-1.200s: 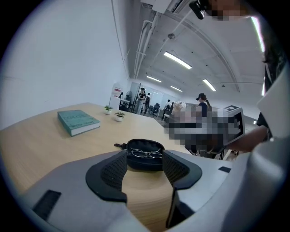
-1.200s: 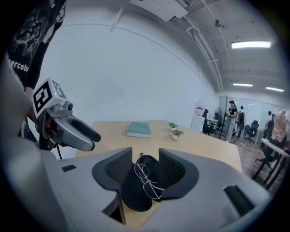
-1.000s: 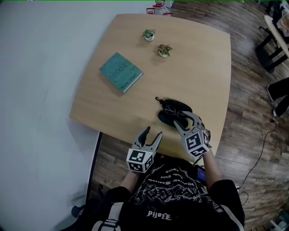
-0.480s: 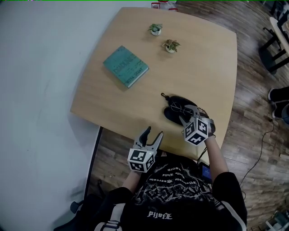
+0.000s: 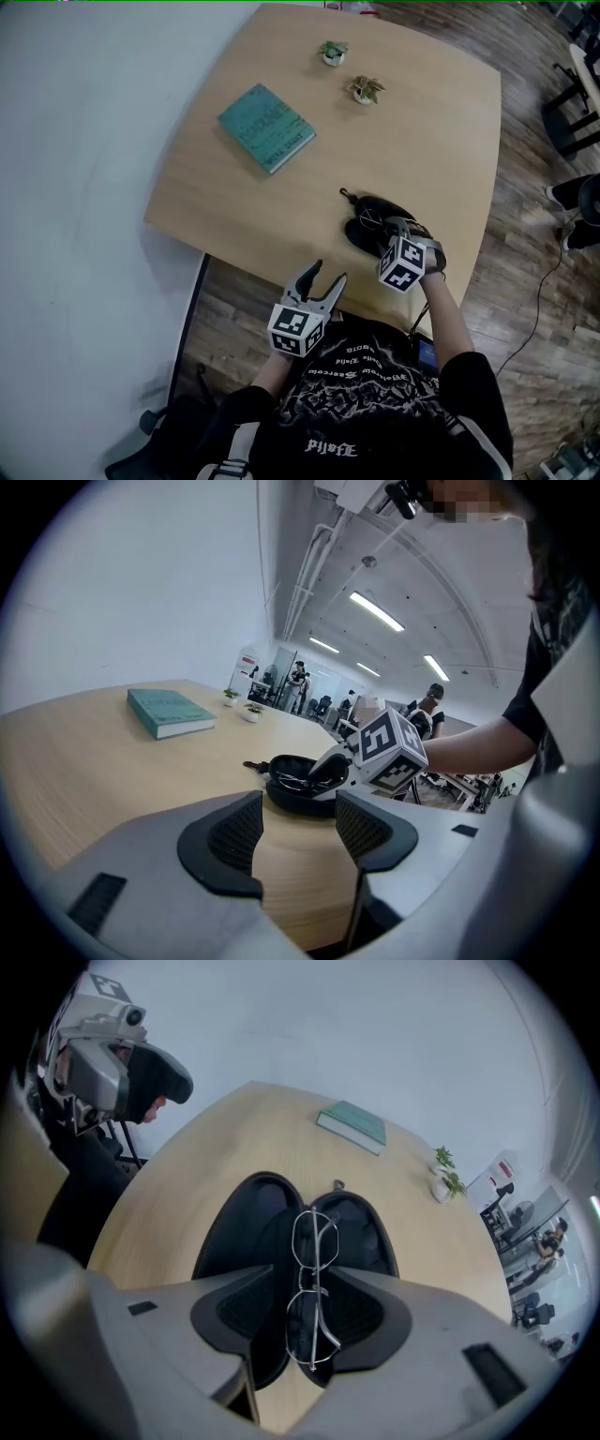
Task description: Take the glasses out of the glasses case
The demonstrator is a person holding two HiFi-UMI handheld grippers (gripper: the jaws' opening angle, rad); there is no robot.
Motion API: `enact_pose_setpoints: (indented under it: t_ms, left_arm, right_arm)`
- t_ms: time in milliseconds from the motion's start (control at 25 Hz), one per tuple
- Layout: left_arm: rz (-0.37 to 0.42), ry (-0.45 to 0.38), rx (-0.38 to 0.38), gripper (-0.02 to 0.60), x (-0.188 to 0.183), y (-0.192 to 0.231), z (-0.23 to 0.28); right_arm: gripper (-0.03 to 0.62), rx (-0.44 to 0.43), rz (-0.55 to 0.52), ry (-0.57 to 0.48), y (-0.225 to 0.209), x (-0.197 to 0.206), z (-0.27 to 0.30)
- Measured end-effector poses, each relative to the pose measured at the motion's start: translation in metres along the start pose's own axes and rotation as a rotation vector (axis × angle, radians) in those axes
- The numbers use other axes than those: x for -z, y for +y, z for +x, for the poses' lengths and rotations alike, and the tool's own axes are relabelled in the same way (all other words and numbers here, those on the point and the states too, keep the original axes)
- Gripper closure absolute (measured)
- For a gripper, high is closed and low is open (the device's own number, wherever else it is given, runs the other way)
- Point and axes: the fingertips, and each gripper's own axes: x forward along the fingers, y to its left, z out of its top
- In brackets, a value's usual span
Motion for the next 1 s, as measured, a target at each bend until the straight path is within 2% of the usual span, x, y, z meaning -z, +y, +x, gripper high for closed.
enact_pose_setpoints:
  t_ms: [160,240,280,400,520,720,880,1000]
  left_arm:
    - [0.001,0.003,0.015,0.334,-0.001,0.001,0.002]
    - [0.009,0.004,0.030,0.334,-0.002,-0.001,0.004]
    - [0.016,0.005,0.049,0.334,-0.003,-0.003,0.005]
    - [0.040,0.010,0.110,0.334,-0.005,-0.014,0.008]
    - [0.062,0.011,0.128,0.334,-0.007,-0.019,0.010]
    - [0.060,-0.017,0.166,0.334,-0.016,-0.022,0.009]
    - [0.063,-0.030,0.167,0.334,-0.020,-0.021,0.008]
    - [0.063,-0.036,0.159,0.334,-0.022,-0.019,0.006]
  right_arm:
    - [0.406,-0.039,0.038,-0.003,0.002,0.002,0.003]
    - [0.450,-0.074,0.076,-0.006,0.005,0.002,0.004]
    - [0.451,-0.083,0.088,-0.006,0.006,0.002,0.004]
    - [0.459,-0.088,0.081,-0.002,0.007,0.002,0.004]
    - [0.467,-0.082,0.061,0.004,0.008,0.002,0.003]
    - [0.482,-0.109,0.092,0.003,0.006,0.001,0.002]
    - [0.503,-0.127,0.146,-0.021,0.004,-0.001,-0.005]
    - [0.507,-0.109,0.144,-0.035,0.004,-0.003,-0.012]
